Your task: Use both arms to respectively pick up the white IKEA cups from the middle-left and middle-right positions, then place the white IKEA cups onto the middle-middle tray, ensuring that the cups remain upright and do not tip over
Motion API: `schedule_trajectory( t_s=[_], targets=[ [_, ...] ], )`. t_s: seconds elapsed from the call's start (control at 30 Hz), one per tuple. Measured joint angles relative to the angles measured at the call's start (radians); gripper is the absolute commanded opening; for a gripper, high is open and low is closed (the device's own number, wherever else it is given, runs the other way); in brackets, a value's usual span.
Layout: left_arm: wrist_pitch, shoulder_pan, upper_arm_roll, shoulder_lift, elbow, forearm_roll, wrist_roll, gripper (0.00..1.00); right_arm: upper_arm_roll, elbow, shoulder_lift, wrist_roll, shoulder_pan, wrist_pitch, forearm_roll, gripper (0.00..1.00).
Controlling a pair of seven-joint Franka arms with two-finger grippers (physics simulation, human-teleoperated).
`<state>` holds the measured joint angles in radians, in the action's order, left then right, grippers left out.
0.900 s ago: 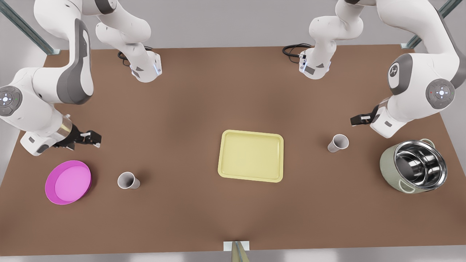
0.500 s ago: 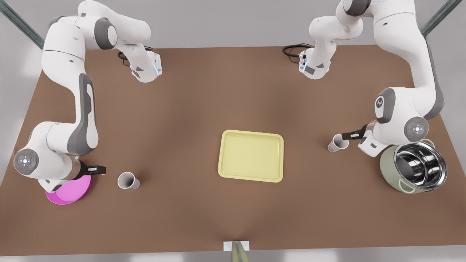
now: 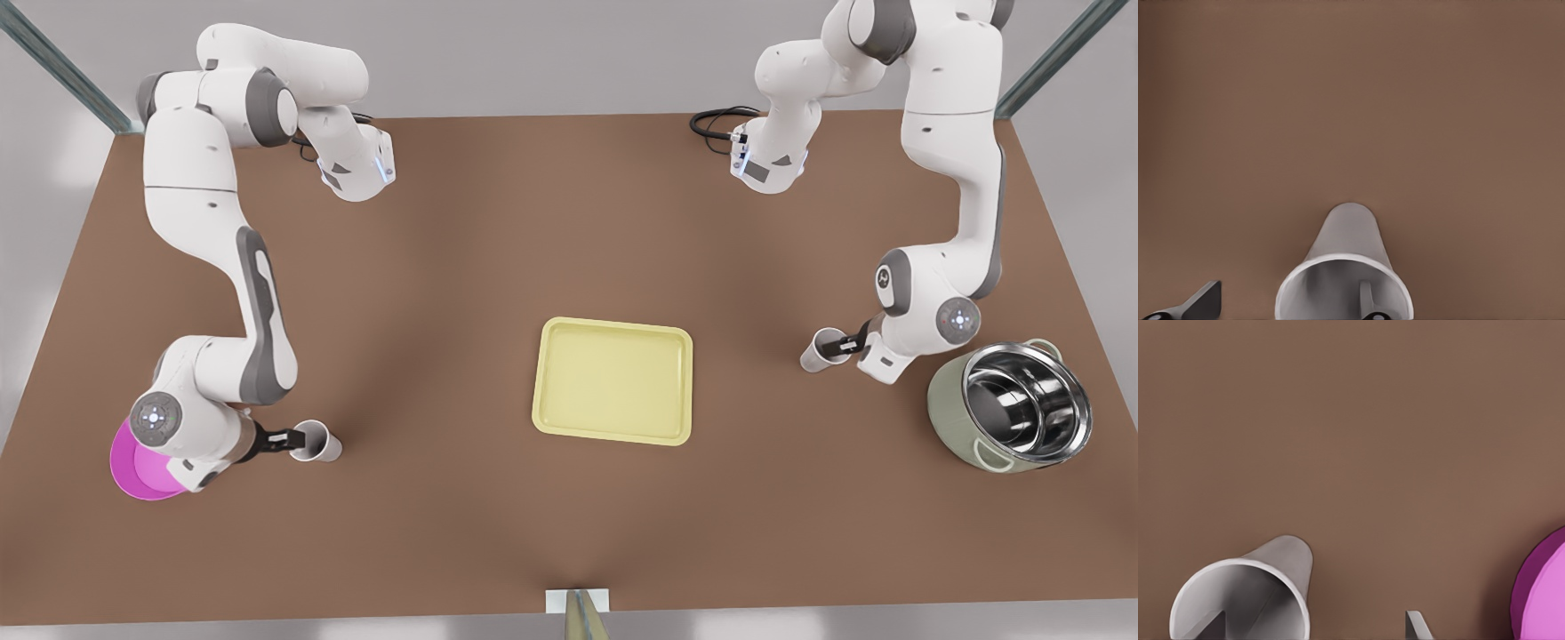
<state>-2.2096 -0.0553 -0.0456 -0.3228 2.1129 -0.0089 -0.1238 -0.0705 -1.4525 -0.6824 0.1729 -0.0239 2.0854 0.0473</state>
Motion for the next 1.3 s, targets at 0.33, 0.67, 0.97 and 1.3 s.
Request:
schedule_trajectory(
  t_s=[0.33,0.67,0.97,1.3],
  targets=[
    [-0.063,-0.005,0.0,-0.032,0.006,-0.06,-0.026,0.21,0.0,-0.057,-0.037,0.008,0.004,0.045,0.043,1.0],
    [0.062,0.043,0.179,-0.114,-0.445,-0.092,-0.102,0.21,-0.001,-0.05,-0.062,0.015,0.009,0.07,0.048,0.54],
    [0.084,0.223,0.269,-0.316,-0.622,-0.09,-0.327,0.21,-0.001,-0.022,-0.061,0.027,-0.011,0.073,0.045,0.21],
    [-0.126,0.213,0.352,-0.329,-0.444,-0.094,-0.485,0.21,0.261,0.081,-0.057,-0.042,-0.136,0.074,0.049,0.21]
  ],
)
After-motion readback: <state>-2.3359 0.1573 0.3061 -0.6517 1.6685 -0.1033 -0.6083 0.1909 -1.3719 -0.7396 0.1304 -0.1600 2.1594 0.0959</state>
